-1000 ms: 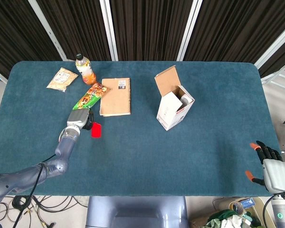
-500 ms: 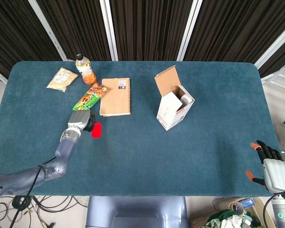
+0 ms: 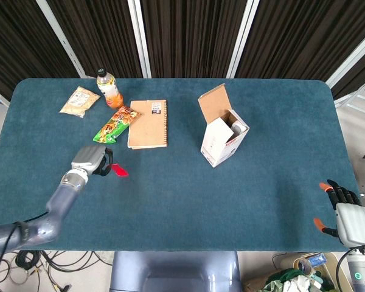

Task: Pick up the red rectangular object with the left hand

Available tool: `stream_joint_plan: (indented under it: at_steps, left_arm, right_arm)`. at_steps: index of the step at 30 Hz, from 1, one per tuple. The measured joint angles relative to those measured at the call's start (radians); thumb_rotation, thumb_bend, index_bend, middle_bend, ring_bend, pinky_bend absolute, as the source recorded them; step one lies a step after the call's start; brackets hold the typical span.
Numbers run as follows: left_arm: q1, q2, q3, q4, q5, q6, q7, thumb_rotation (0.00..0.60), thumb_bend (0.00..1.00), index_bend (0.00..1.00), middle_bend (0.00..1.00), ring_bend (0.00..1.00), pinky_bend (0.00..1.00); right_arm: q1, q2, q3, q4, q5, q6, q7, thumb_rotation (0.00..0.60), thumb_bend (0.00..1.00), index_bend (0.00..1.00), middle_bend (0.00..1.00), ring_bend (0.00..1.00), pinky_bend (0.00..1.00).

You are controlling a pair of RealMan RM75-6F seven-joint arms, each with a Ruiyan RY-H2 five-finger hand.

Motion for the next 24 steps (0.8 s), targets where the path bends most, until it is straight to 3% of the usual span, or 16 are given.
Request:
stream_joint_plan:
  at_steps: [4,8,13,16,24]
  left_arm:
    - [0.057,0.167,-0.009,-0.166,0.104,0.000,-0.091,0.600,0.54,0.74,0.86,0.87,0.84]
    - [0.105,0.209,-0.046,-0.212,0.235,0.019,-0.219,0.600,0.54,0.74,0.86,0.87,0.84]
    - [0.125,0.162,-0.109,-0.208,0.360,0.036,-0.359,0.600,0.54,0.74,0.86,0.87,0.84]
    - [0.107,0.113,-0.137,-0.188,0.374,0.024,-0.395,0.600,0.54,0.74,0.86,0.87,0.84]
    - [-0.048,0.015,-0.226,-0.124,0.231,-0.078,-0.432,0.600,0.54,0.75,0.86,0.87,0.84]
  right_arm:
    - [-0.001,-0.001,0.001,0.001,0.001,0.003,-0.004,0.600,0.13,0.19,0.09,0.14,0.15]
    - [-0.001,-0.002,0.001,0.001,-0.001,0.004,-0.007,0.600,0.13,0.19,0.09,0.14,0.15]
    - [-0.002,-0.002,0.001,0.003,-0.004,0.009,-0.009,0.600,0.13,0.19,0.09,0.14,0.15]
    - [-0.002,-0.001,0.002,0.004,-0.001,0.009,-0.008,0.600,0.13,0.19,0.09,0.14,0.15]
    - [0.001,-0.001,-0.001,0.009,-0.010,0.004,-0.008,0.600,0.13,0.19,0.09,0.14,0.15]
